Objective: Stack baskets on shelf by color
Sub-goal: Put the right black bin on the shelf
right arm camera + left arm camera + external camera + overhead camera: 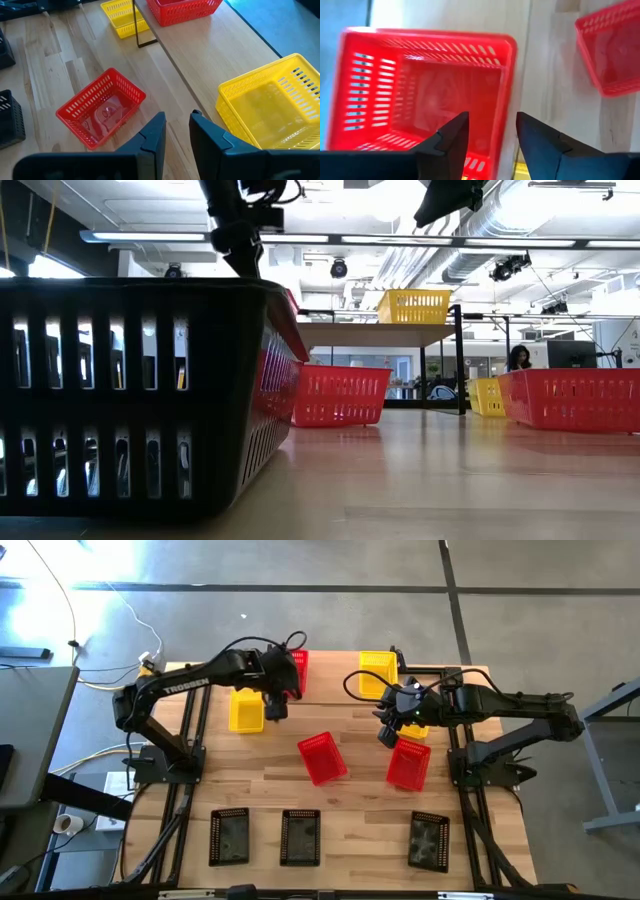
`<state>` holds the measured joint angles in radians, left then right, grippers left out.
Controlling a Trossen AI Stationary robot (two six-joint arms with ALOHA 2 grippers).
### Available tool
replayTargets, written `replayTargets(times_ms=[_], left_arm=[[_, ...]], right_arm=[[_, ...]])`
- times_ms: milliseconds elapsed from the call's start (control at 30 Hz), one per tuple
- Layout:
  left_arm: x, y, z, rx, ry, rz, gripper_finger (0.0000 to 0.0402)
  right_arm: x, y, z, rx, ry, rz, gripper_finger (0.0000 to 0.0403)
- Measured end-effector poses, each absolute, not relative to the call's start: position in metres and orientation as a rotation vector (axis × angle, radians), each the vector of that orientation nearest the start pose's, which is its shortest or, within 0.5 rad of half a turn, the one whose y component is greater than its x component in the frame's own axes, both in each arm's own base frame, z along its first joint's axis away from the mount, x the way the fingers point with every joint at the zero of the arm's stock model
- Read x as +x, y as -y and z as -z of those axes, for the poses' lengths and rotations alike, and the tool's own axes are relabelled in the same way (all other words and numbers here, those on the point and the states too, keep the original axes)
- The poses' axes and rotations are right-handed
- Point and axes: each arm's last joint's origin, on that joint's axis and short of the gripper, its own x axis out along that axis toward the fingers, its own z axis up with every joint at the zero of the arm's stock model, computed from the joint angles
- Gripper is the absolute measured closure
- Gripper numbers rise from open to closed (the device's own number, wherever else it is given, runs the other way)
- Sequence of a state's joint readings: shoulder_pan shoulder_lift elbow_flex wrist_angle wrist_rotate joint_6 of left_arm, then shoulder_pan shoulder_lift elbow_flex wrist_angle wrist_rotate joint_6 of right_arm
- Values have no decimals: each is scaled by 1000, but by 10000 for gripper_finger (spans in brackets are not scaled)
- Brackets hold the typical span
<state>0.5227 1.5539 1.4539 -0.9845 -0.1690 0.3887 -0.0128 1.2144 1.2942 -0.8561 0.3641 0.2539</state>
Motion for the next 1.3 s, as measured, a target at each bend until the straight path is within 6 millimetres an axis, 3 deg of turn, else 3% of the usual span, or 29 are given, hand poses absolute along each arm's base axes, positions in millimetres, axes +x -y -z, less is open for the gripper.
replayTargets(times_ms=[333, 600, 933, 1300], left_arm=[[263, -150, -357, 137, -1163, -400, 249], [256, -123, -382, 123, -1154, -351, 248], [236, -80, -406, 30, -1033, -223, 248], [225, -51, -415, 53, -1008, -148, 248]], right_arm=[[236, 9, -364, 208, -691, 446, 329], [245, -11, -370, 275, -599, 355, 329], [254, -48, -360, 456, -663, 204, 329], [253, -113, -327, 668, -977, 74, 329]])
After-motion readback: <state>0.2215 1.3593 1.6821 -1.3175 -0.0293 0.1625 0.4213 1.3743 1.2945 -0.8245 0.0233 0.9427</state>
